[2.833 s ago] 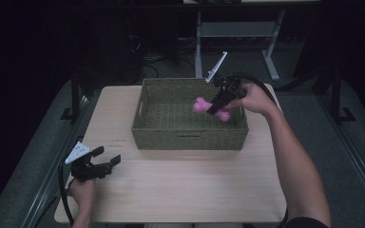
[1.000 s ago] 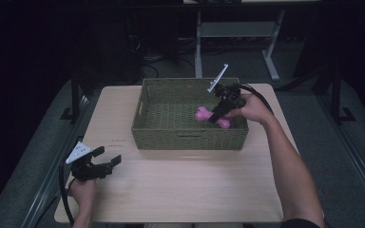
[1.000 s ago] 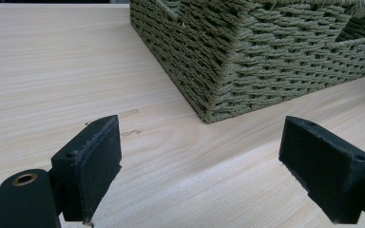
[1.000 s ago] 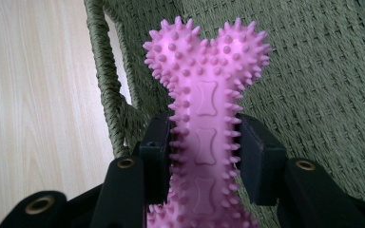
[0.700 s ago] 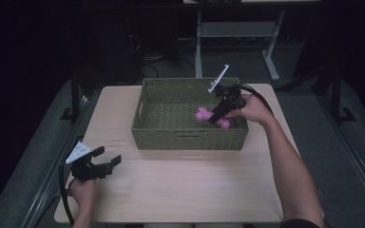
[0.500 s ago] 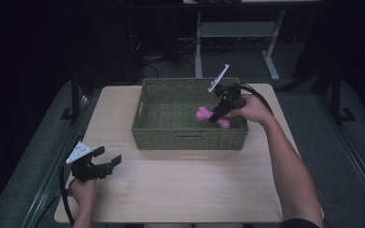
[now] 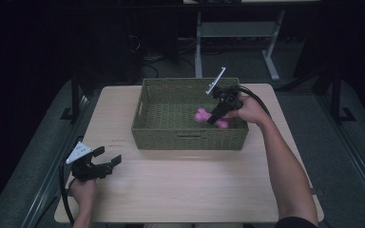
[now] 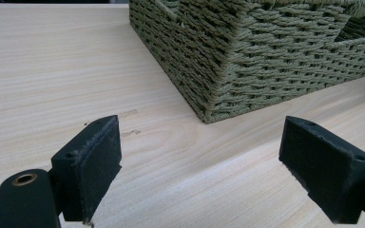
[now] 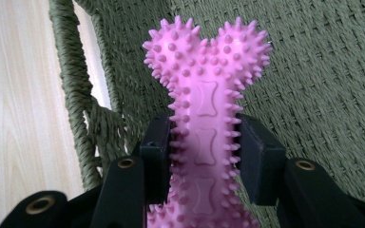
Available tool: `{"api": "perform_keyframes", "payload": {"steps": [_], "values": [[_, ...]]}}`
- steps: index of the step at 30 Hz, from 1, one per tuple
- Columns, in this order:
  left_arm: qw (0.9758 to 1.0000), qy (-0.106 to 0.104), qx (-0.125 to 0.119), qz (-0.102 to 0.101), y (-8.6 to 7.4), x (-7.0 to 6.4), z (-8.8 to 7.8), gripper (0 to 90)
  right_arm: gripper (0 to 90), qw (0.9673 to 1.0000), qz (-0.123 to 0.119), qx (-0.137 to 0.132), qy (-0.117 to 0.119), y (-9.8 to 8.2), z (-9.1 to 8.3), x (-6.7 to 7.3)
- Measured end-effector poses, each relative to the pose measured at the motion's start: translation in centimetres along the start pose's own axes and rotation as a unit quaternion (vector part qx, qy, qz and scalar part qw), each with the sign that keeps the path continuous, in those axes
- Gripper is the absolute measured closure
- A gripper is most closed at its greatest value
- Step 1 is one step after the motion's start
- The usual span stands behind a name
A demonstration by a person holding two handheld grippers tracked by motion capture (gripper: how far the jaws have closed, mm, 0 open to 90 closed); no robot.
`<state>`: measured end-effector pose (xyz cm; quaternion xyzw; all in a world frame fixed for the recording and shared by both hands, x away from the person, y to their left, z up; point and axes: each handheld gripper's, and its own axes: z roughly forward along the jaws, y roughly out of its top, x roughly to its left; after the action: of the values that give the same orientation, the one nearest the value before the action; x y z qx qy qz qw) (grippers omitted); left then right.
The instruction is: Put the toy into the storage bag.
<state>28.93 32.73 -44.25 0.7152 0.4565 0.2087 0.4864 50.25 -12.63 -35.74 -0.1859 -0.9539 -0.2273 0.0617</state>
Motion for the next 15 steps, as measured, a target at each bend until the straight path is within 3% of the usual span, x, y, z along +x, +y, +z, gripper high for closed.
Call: {"api": "perform_keyframes", "payload": {"steps": [15], "values": [[1.0000, 0.000, 0.000, -0.001, 0.0, 0.1, 0.0, 13.6, 58.3, 0.9999, 0.002, 0.013, 0.005, 0.3, 1.6, -0.2]]}}
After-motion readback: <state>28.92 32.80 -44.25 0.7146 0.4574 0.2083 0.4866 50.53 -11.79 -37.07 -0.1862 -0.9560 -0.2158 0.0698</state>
